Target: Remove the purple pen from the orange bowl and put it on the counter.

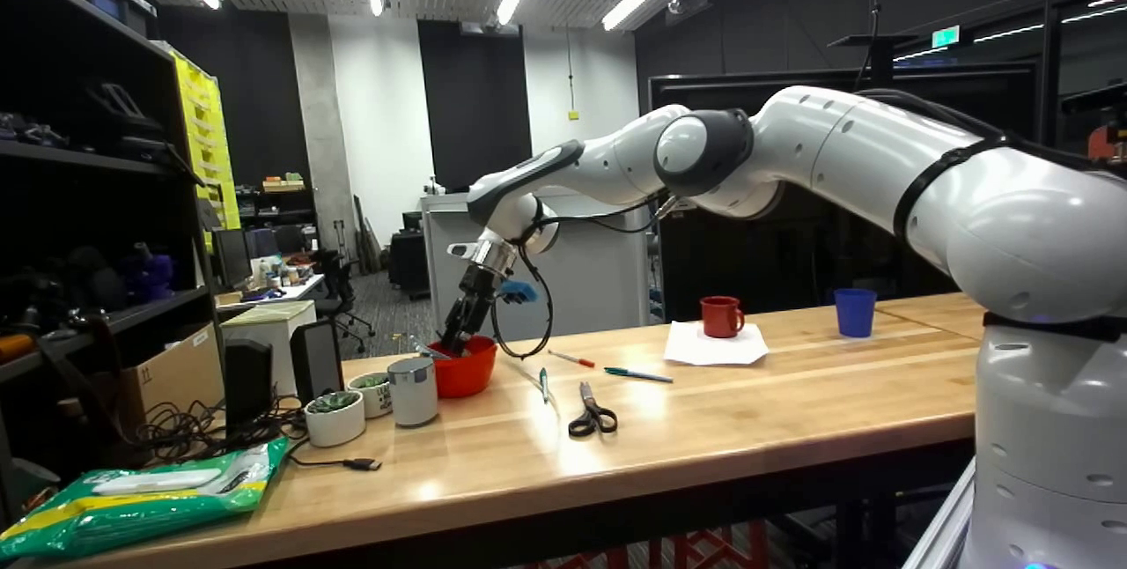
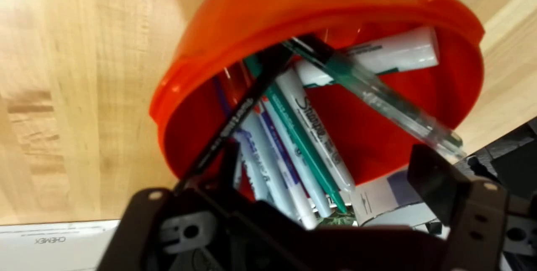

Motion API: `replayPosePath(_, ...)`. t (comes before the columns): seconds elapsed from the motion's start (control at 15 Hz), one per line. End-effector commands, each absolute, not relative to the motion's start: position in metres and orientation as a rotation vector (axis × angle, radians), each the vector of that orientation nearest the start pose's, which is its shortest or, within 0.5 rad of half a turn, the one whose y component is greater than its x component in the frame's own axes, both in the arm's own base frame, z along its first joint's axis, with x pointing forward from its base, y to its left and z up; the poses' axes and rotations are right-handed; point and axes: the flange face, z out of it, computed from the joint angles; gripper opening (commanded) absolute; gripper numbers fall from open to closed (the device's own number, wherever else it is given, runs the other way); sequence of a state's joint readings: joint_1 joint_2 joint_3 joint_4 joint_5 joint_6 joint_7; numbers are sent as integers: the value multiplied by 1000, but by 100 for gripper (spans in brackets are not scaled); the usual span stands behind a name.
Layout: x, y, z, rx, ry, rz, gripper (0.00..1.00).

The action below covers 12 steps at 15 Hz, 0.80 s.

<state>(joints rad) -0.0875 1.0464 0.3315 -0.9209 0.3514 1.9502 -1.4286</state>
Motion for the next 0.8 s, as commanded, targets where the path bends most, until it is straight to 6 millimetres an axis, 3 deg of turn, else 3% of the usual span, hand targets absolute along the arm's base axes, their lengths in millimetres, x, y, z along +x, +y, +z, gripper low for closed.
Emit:
replayPosePath(0.0,784,116,264,-1956,-1732,-505,100)
replayPosePath(0.6,783,120,255,-1909,-1766,-519,100)
replayPosePath(0.73,783,121,256,-1907,-1771,-521,73)
